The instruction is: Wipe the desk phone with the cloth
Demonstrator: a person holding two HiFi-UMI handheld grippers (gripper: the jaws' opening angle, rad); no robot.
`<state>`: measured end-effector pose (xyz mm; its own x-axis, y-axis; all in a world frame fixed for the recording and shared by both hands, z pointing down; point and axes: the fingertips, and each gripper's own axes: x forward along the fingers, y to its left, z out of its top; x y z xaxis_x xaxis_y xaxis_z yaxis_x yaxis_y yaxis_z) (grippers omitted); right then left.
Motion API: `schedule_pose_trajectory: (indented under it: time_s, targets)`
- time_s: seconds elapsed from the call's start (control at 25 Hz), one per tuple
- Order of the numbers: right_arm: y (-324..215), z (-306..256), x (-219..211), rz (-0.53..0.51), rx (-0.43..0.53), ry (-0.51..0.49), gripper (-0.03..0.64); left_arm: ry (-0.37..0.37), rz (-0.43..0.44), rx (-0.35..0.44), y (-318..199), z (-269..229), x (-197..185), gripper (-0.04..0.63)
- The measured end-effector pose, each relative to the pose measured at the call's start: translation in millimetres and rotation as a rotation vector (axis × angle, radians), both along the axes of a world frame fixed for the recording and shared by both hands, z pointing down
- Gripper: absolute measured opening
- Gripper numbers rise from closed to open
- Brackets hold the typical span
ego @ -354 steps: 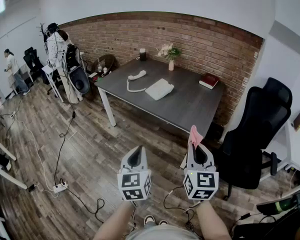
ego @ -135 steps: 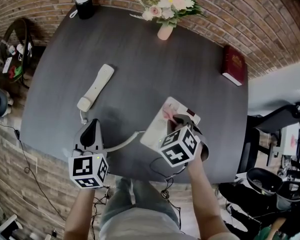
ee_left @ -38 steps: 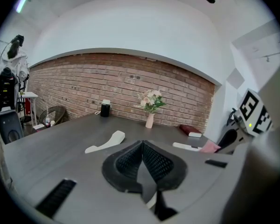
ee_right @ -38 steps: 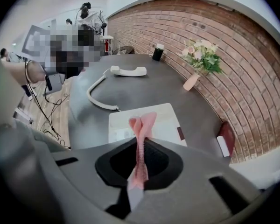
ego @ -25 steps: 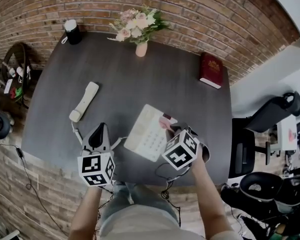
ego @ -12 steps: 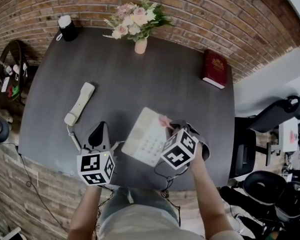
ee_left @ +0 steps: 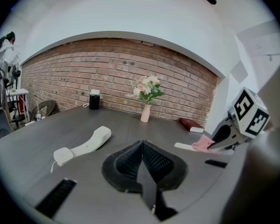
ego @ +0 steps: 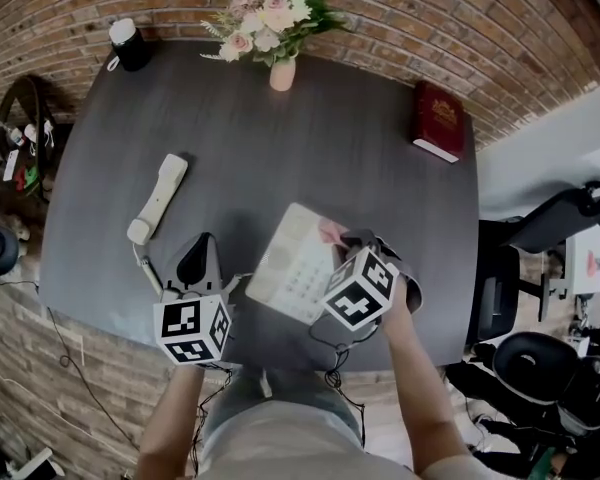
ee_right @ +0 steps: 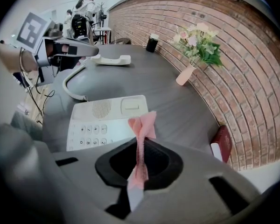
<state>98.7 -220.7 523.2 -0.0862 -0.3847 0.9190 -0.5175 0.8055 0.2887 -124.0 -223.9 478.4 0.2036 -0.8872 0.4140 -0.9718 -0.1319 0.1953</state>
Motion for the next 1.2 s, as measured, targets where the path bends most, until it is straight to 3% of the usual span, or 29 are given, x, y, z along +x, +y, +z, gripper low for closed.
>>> schedule_pose_trajectory:
  time_s: [1.2]
  targets:
    - [33.3, 11.2, -10.5, 0.005, -0.042, -0.033, 0.02, -0.017, 0.008, -0.021, 29.9, 7.5, -1.5, 0.005]
